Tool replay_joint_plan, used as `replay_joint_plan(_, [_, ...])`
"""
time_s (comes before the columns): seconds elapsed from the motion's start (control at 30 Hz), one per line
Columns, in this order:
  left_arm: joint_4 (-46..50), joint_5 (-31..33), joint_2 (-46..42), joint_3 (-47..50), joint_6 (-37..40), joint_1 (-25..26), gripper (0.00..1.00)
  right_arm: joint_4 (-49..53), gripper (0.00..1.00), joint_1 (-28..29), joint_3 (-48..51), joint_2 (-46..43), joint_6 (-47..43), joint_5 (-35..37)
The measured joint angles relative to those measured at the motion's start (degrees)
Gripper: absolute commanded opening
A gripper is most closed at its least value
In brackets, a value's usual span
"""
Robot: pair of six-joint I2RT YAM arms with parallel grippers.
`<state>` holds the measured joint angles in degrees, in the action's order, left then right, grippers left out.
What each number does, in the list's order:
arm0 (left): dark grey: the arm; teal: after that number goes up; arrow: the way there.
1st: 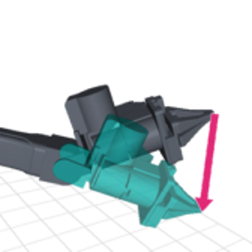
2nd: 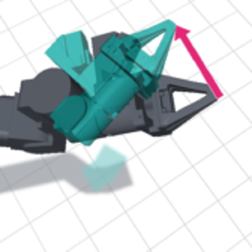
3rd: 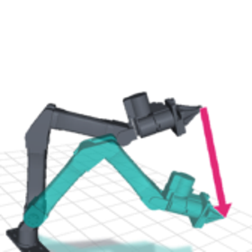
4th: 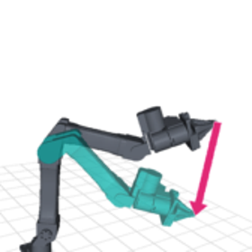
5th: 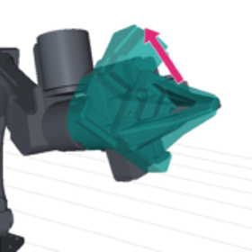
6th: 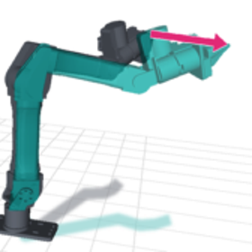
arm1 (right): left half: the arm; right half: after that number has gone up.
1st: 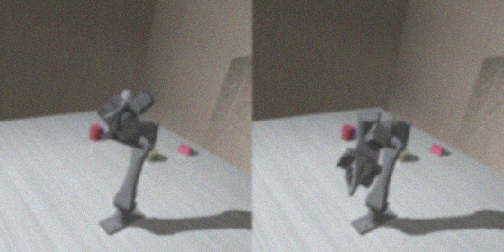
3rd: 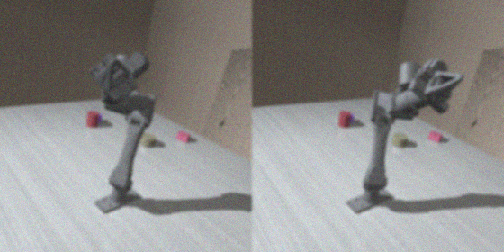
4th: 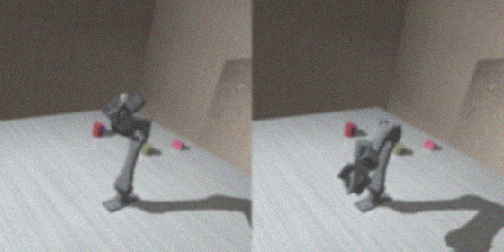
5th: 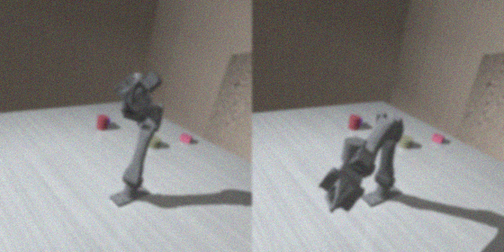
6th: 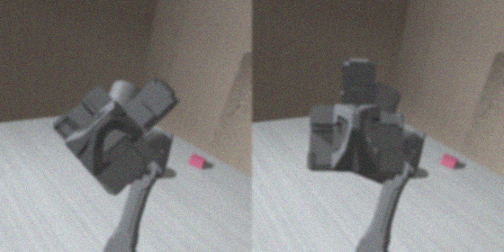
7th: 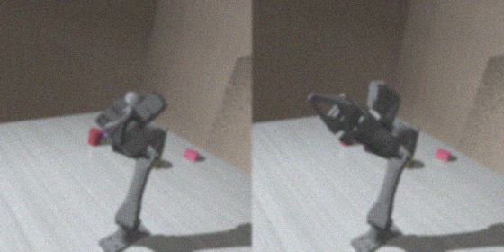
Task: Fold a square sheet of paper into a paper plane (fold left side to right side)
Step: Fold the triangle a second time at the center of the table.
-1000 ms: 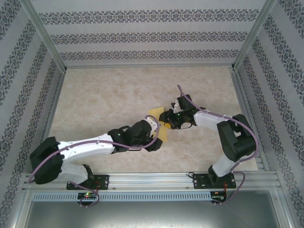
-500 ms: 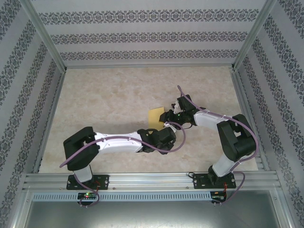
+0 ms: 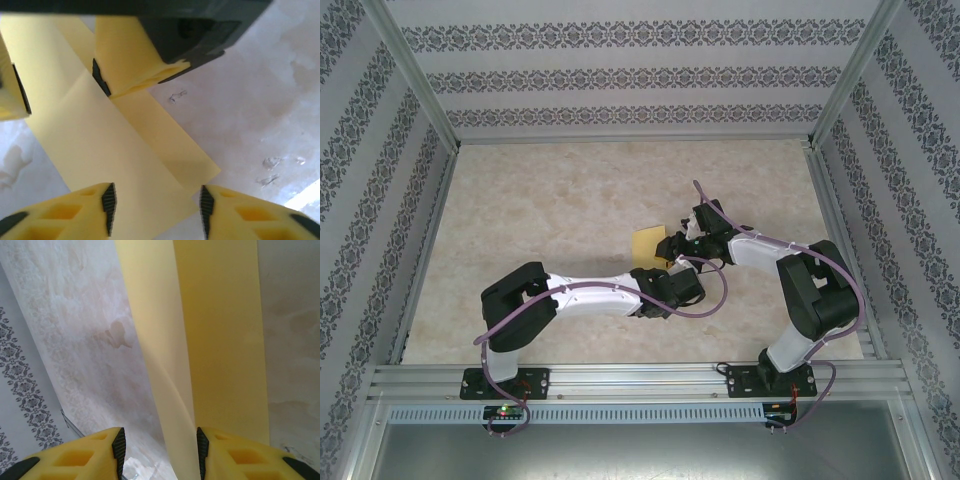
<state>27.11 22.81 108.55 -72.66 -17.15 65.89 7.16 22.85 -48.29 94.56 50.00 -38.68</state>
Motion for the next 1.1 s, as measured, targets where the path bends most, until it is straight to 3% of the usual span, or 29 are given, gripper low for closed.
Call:
replay_joint_plan(0.33, [0.2,0.0,0.0,0.0,0.5,0.2,0.09,1.8,0.43,0.0,0.0,0.1,-1.3,0.0])
replay_joint_plan(0.6, [-0.1,-1.4,-2.1,1.8,0.2,-0.2,0.0,1.8,0.48,-0.6,-0.1,-0.8,-2.2,0.9])
replay_joint_plan(0.83, [-5.9,-9.8,-9.9,9.0,-1.3,-4.1,0.0,0.4,0.53,-4.2,-0.1,-11.4,-2.9,3.3])
replay_joint_plan(0.93, [-10.0,-15.3,-13.0,12.6,-3.0,-7.8,0.0,0.3,0.41,-5.7,0.6,-15.8,-4.5,4.0])
replay_joint_plan(1.1, [-16.7,-24.8,-16.5,18.0,-6.6,-14.2,0.0,1.2,0.11,-5.7,5.3,-19.8,-7.1,5.4])
